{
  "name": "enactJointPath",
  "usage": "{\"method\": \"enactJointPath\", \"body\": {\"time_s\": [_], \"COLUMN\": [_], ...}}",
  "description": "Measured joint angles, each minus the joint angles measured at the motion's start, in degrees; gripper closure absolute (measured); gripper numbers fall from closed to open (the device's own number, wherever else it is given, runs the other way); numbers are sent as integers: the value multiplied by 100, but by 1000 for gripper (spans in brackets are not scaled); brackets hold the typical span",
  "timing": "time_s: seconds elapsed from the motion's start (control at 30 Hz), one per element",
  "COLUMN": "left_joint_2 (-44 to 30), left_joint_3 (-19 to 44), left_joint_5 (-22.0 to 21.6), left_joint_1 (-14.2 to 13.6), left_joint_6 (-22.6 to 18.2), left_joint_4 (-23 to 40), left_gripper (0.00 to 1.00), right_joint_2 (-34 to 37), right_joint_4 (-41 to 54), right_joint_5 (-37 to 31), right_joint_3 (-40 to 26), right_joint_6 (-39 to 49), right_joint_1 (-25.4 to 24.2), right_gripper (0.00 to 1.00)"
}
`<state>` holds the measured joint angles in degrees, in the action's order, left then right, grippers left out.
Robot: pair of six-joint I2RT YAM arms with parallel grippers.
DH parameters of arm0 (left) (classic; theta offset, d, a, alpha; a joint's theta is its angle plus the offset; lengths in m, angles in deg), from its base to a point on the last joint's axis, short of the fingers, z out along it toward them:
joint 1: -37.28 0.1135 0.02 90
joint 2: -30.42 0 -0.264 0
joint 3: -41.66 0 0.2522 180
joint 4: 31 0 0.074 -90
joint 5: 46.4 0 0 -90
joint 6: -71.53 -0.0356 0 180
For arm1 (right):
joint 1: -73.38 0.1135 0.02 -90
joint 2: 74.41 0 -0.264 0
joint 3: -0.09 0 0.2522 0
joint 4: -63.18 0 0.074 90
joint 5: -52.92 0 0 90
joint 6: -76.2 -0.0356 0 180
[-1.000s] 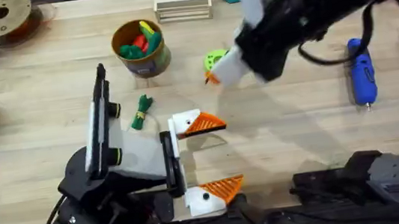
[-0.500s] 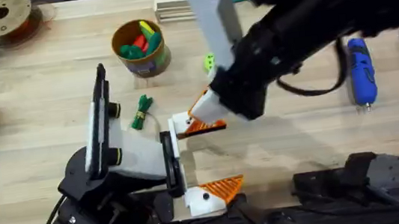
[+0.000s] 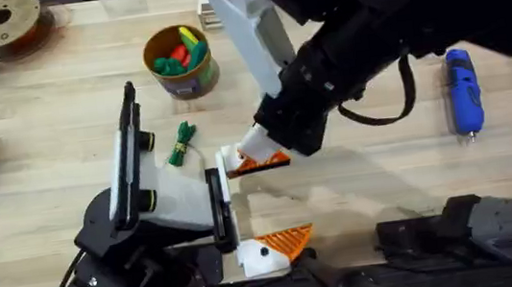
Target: Pick up the gripper from the table and insert it into the empty holder that is missing its gripper. Then pick up a screw, insert it into the mounting hole, and use the screwdriver to tighten it. Finally, clean up the table by picking up the vegetable and placing it into the bucket.
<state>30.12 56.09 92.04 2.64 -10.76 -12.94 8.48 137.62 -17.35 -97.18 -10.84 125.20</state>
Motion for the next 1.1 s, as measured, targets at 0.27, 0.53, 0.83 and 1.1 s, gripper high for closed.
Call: {"method": "enactJointPath", "body": {"time_s": [0.27,0.53,0.83,1.1], "left_joint_2": [-6,-6,-2,0], "left_joint_3": [0,0,0,0], "left_joint_5": [0,0,9,22], "left_joint_1": [0,0,0,0], "left_joint_6": [26,35,22,22], "left_joint_4": [6,6,4,4], "left_gripper": [14,14,14,14], "right_joint_2": [179,177,222,236], "right_joint_4": [-41,28,105,85], "right_joint_5": [-26,-33,-39,-39], "right_joint_3": [0,-2,-2,-2], "right_joint_6": [0,0,2,2], "right_joint_1": [-4,-2,100,105], "right_gripper": [994,994,994,994]}}
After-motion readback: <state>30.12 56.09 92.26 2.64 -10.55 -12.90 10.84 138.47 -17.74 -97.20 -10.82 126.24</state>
